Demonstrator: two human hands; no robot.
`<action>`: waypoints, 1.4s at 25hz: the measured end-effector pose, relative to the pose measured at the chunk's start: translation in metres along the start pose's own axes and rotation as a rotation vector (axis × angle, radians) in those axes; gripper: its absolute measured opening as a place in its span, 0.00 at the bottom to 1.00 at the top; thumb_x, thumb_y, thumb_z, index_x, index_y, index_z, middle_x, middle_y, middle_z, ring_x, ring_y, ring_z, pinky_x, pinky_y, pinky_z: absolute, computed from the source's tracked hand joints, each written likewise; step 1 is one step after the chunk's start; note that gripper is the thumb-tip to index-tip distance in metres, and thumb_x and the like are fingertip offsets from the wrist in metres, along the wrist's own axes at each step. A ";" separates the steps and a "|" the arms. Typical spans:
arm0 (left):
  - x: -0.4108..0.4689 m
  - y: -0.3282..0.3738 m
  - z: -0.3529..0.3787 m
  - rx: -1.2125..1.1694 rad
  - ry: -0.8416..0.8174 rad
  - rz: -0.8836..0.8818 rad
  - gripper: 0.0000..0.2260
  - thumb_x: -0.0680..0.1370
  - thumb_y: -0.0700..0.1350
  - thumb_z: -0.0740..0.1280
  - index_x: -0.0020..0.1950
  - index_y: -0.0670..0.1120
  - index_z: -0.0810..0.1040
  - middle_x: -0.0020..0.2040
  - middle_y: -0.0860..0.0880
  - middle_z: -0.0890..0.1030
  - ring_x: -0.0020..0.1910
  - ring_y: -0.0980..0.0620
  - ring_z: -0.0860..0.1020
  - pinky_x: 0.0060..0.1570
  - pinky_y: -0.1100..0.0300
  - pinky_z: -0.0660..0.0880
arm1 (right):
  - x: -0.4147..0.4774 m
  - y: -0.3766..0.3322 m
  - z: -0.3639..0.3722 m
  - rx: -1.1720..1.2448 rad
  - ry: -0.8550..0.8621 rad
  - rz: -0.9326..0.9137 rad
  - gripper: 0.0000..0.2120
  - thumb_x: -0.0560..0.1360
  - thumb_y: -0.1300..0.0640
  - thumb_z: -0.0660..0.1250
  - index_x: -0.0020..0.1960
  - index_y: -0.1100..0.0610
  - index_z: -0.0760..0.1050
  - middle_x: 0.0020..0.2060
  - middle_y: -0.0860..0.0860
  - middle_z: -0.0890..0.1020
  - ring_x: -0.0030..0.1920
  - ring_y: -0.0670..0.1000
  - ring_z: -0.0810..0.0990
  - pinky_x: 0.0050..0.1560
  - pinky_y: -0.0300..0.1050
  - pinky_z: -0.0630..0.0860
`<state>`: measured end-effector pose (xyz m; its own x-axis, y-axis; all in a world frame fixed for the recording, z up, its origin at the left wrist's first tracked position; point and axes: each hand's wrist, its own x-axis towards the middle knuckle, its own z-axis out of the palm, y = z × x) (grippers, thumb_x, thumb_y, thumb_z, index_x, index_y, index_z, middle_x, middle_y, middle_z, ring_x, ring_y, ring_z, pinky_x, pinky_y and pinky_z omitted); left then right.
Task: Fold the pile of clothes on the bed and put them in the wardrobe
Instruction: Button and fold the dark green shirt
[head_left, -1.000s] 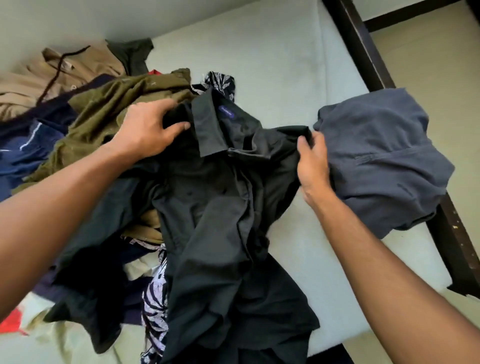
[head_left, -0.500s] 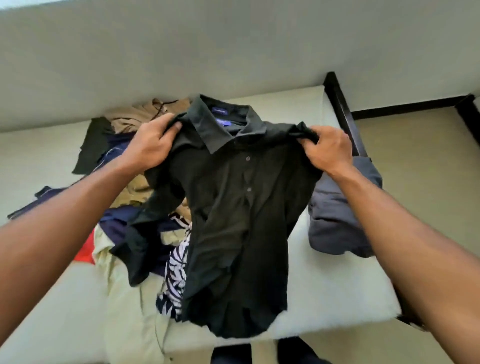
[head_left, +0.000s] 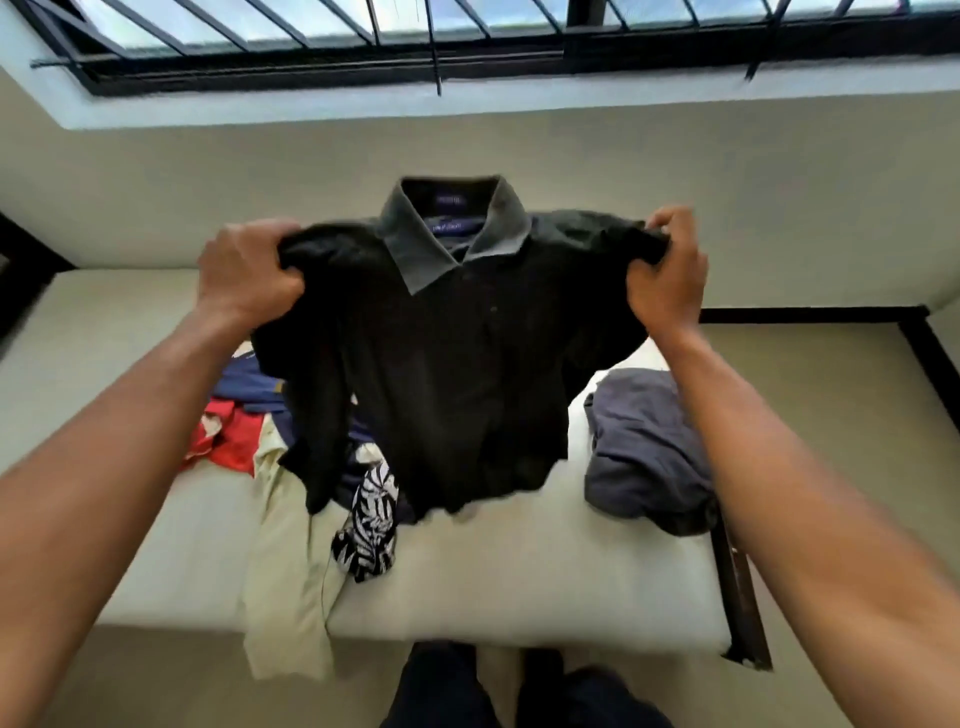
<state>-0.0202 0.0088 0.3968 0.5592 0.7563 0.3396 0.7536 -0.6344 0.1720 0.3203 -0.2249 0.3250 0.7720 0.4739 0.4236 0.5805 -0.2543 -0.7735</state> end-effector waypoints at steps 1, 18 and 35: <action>-0.005 -0.006 -0.010 -0.037 0.061 -0.023 0.23 0.66 0.46 0.60 0.57 0.46 0.82 0.48 0.35 0.83 0.49 0.32 0.81 0.48 0.44 0.76 | 0.001 -0.008 -0.012 0.044 0.077 -0.001 0.14 0.69 0.65 0.62 0.54 0.60 0.75 0.35 0.45 0.76 0.38 0.53 0.76 0.40 0.44 0.70; 0.038 -0.108 0.002 -0.210 -0.031 -0.266 0.19 0.67 0.42 0.57 0.55 0.40 0.76 0.49 0.32 0.80 0.50 0.32 0.77 0.50 0.44 0.73 | 0.006 -0.056 0.033 -0.233 -0.137 -0.125 0.17 0.69 0.56 0.65 0.55 0.54 0.85 0.44 0.57 0.87 0.46 0.62 0.84 0.45 0.53 0.79; -0.237 -0.215 0.348 -0.234 -0.976 -0.831 0.44 0.73 0.48 0.76 0.82 0.46 0.53 0.75 0.36 0.62 0.73 0.35 0.67 0.72 0.42 0.66 | -0.318 0.153 0.253 -0.105 -0.691 1.491 0.27 0.79 0.51 0.70 0.76 0.52 0.68 0.67 0.52 0.77 0.64 0.54 0.77 0.63 0.53 0.76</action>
<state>-0.1943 0.0212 -0.0419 0.0509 0.6742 -0.7367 0.9712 0.1384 0.1938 0.0985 -0.2008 -0.0475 0.3935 0.0298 -0.9189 -0.4868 -0.8411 -0.2358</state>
